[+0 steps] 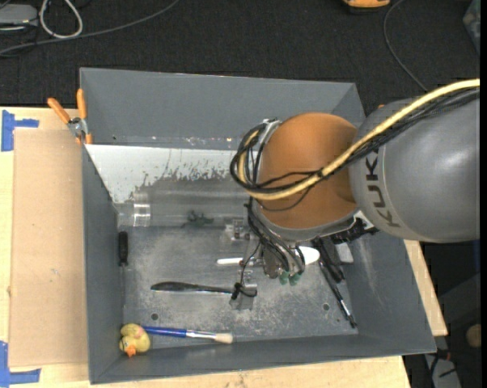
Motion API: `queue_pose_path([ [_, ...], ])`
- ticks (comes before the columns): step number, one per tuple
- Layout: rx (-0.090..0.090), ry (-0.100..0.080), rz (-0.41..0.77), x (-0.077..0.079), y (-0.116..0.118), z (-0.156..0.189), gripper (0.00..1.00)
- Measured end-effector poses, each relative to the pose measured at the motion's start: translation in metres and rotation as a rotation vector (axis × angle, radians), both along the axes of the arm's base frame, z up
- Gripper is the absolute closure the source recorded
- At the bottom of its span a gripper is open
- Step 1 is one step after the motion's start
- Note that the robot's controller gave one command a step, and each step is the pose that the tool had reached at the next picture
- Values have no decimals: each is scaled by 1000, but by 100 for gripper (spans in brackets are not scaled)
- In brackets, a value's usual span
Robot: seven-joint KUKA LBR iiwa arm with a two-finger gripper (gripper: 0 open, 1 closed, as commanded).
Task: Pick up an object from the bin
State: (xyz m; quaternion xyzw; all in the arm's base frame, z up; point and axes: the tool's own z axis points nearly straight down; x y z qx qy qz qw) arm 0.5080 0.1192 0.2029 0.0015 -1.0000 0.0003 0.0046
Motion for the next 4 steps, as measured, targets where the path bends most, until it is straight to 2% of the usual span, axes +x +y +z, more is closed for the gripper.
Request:
queue_pose_path([
  [1,1,-7,-4,2,-1,3,0],
  [2,2,-10,-14,19,-3,-74,0],
  [3,1,-5,-23,20,-4,-101,0],
  [4,1,-5,-83,17,-1,-100,0],
])
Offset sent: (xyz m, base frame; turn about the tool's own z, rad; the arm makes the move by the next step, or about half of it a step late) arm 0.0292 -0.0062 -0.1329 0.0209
